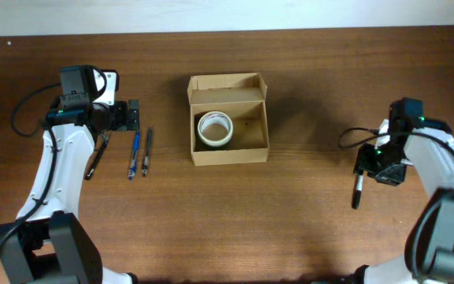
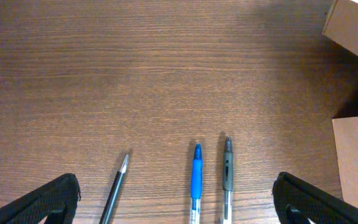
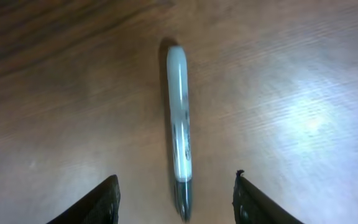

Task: Pack container
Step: 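Grasp the black marker on the table with the right gripper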

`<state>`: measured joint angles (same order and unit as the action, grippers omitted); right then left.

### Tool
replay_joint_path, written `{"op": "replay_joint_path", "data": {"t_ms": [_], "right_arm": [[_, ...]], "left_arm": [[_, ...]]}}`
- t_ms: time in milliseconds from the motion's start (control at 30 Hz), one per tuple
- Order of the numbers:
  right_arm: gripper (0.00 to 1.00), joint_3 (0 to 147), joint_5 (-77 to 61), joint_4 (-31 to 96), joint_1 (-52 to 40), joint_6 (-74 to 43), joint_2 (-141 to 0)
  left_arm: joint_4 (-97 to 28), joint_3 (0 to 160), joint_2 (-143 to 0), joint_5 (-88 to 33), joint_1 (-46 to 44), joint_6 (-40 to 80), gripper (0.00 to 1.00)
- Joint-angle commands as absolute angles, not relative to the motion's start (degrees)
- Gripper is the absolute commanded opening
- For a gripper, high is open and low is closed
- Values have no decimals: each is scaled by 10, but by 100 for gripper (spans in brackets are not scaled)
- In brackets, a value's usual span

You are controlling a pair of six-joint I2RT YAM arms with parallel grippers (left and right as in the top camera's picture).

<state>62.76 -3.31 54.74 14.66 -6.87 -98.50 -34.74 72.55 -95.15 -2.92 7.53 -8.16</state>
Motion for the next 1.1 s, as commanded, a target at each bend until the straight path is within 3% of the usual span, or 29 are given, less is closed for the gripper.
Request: {"op": "replay_joint_path", "data": {"t_ms": [0, 200, 367, 533, 633, 700, 933, 1067], "right_arm": [[57, 623, -46, 527, 150, -80, -1019], [56, 623, -45, 488, 150, -80, -1057], [41, 623, -43, 470, 150, -80, -1068], [39, 623, -40, 464, 150, -80, -1089], [21, 623, -39, 464, 150, -80, -1101], [4, 623, -39, 462, 150, -80, -1102], [4, 672, -88, 510, 150, -77, -1096], [4, 808, -149, 613, 147, -70, -1074]], "left_arm": [[-348, 735, -954, -30, 77, -91, 99], [-348, 735, -954, -30, 77, -91, 99], [-348, 735, -954, -30, 77, -91, 99], [-348, 735, -954, -30, 77, -91, 99], [-348, 735, -954, -30, 77, -91, 99], [-348, 735, -954, -30, 77, -91, 99], [-348, 735, -954, -30, 77, -91, 99], [-348, 735, -954, -30, 77, -91, 99]]}}
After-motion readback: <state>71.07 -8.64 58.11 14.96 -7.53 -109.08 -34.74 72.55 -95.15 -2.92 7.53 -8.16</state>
